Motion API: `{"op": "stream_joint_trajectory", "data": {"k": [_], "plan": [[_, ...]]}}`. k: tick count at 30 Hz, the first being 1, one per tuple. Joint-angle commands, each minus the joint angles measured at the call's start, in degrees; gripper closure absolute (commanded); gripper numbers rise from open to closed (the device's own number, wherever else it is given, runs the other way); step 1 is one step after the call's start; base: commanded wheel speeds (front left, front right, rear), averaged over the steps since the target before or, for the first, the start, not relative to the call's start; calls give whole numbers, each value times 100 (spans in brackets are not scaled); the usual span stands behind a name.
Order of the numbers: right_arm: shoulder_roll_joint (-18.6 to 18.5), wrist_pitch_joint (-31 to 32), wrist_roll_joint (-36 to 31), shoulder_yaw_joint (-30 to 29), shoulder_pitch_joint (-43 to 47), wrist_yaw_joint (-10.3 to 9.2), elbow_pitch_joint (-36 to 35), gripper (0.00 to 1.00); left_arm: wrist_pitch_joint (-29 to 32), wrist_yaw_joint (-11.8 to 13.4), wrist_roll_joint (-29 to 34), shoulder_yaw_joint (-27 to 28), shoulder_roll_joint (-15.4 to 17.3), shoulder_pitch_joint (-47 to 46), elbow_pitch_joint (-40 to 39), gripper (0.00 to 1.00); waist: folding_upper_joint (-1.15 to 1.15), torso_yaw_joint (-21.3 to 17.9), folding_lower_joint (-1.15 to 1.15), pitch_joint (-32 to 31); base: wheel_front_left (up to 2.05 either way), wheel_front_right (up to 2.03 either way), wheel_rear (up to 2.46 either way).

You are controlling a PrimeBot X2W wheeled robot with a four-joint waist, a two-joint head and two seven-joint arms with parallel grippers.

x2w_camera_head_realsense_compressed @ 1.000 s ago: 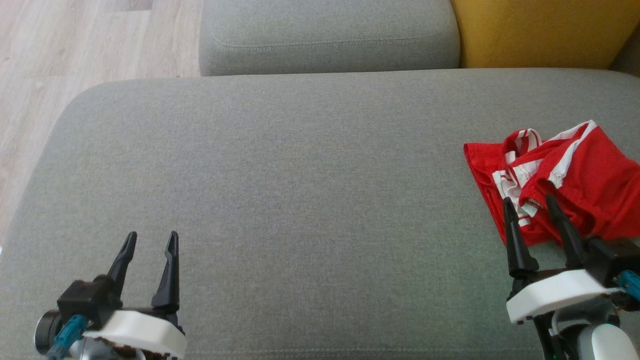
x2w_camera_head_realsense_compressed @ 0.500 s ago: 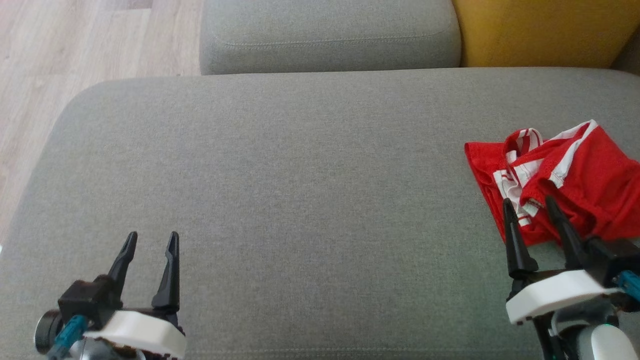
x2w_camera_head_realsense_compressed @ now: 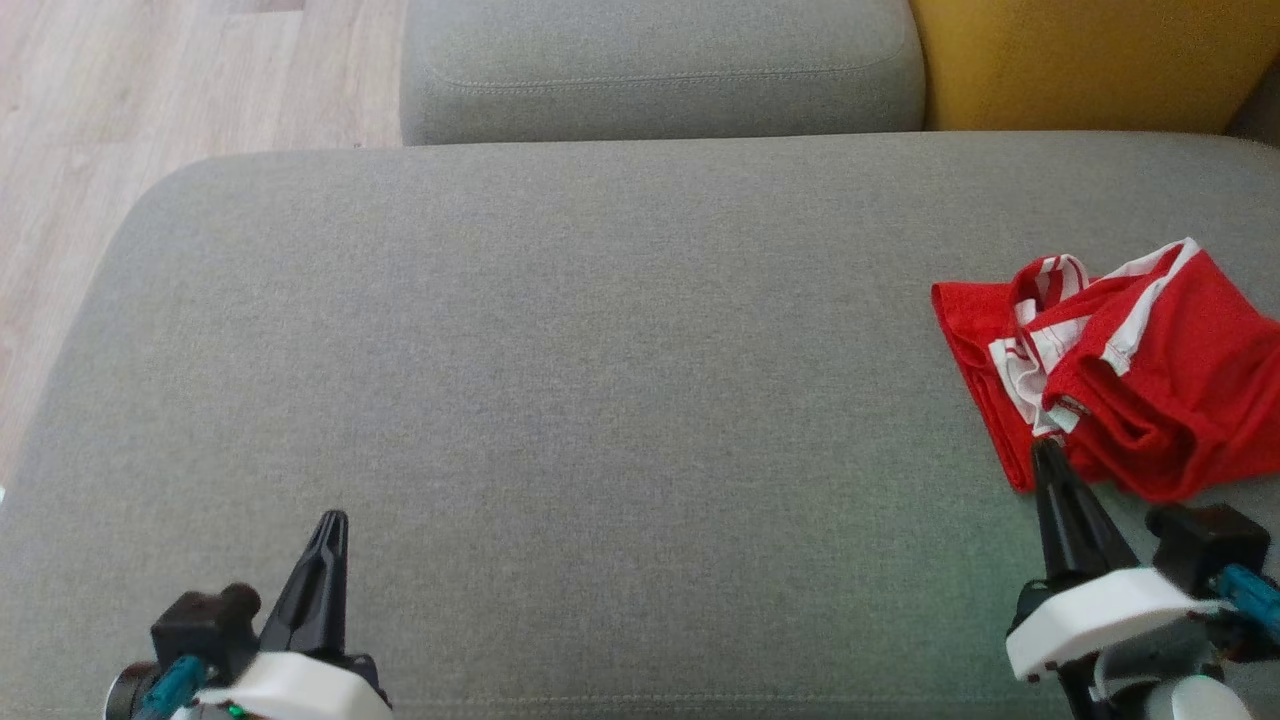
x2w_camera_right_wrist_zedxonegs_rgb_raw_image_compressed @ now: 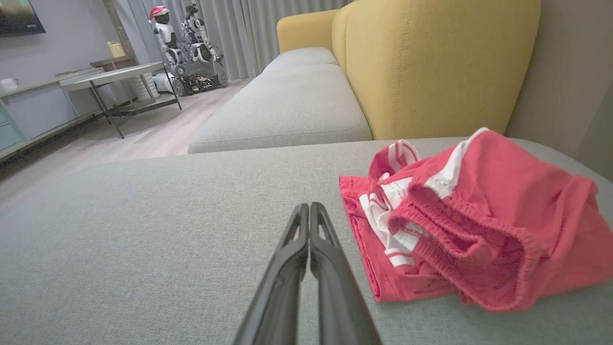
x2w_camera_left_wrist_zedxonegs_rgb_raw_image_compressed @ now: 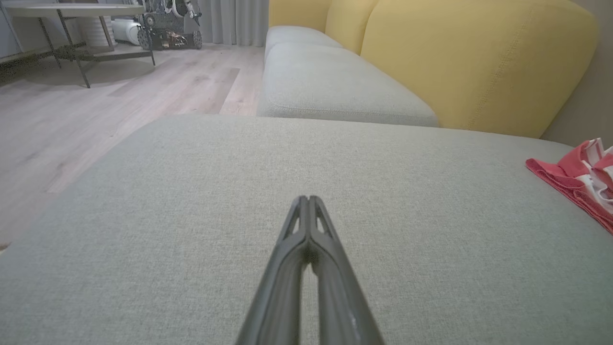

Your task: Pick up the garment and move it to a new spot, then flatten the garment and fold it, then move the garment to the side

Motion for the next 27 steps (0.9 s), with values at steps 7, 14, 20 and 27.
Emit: {"op": "stream_joint_trajectory", "data": {"k": [7, 14, 20, 27], "plan": [[-33, -15, 602, 8, -188, 0, -90, 100, 94, -94, -502, 176, 24, -211, -91, 100, 0, -15, 0, 3, 0, 0, 0], [-56, -19, 1101, 8, -253, -1, 5, 100, 173, -187, -921, 278, -39, -294, 10, 100, 0, -29, 0, 6, 0, 0, 0], [-73, -21, 1524, 6, -304, -1, 81, 100, 242, -264, -1279, 368, -96, -364, 93, 100, 0, -40, 0, 8, 0, 0, 0], [-89, -20, 2015, -1, -362, -1, 169, 100, 323, -353, -1693, 475, -164, -442, 183, 100, 0, -54, 0, 12, 0, 0, 0]]}}
